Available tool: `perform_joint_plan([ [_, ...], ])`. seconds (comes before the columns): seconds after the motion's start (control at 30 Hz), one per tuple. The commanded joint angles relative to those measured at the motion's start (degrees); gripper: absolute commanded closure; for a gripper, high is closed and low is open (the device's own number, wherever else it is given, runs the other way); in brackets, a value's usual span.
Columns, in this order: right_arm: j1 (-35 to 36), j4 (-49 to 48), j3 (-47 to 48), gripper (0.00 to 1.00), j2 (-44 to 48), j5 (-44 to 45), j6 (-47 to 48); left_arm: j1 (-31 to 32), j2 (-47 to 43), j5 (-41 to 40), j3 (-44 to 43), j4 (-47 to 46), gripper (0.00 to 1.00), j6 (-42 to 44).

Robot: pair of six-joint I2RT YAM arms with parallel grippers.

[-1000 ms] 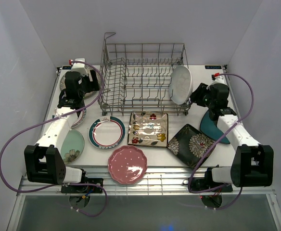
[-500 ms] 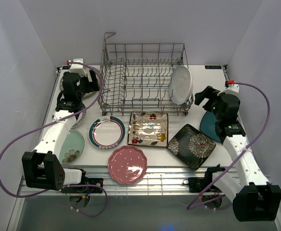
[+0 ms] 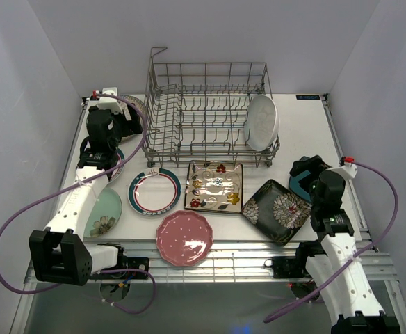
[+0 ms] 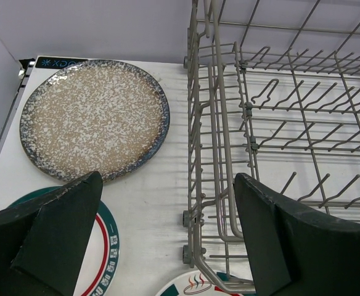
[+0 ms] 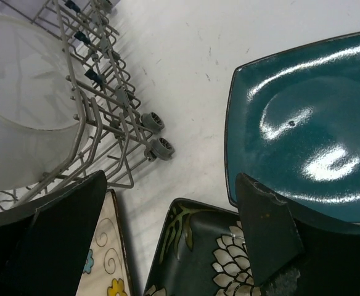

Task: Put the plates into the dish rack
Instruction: Move the dish rack to the center of the board, then pick up the plate from the corner of the board.

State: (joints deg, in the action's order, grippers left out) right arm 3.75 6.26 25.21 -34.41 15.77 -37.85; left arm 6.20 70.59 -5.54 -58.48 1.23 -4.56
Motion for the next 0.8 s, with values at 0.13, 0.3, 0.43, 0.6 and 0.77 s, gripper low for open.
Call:
perform_joint_plan([
  [0.13, -0.2, 8.8, -3.2, 0.05, 4.1, 6.5, -10.4, -0.2, -2.4, 0.0, 0.9, -0.8, 0.02, -0.5],
  [0.3, -0.1, 17.5, -2.1, 0.09, 0.7, 9.4, -17.5, -0.2, -2.8, -0.1, 1.5, -2.8, 0.02, -0.5],
  [0.43, -0.2, 18.0, -4.1, 0.1, 1.4, 10.2, -21.3, -0.2, -3.2, -0.3, 1.7, -3.1, 0.02, -0.5],
  [0.6, -0.2, 20.9, -6.4, 0.1, 3.6, 15.1, -25.3, -0.2, -3.4, -0.6, 2.3, -4.0, 0.02, -0.5],
  [0.77, -0.2, 24.5, -6.4, 0.1, 4.6, 18.9, -28.1, -0.2, -3.2, -0.3, 2.5, -4.3, 0.02, -0.4],
])
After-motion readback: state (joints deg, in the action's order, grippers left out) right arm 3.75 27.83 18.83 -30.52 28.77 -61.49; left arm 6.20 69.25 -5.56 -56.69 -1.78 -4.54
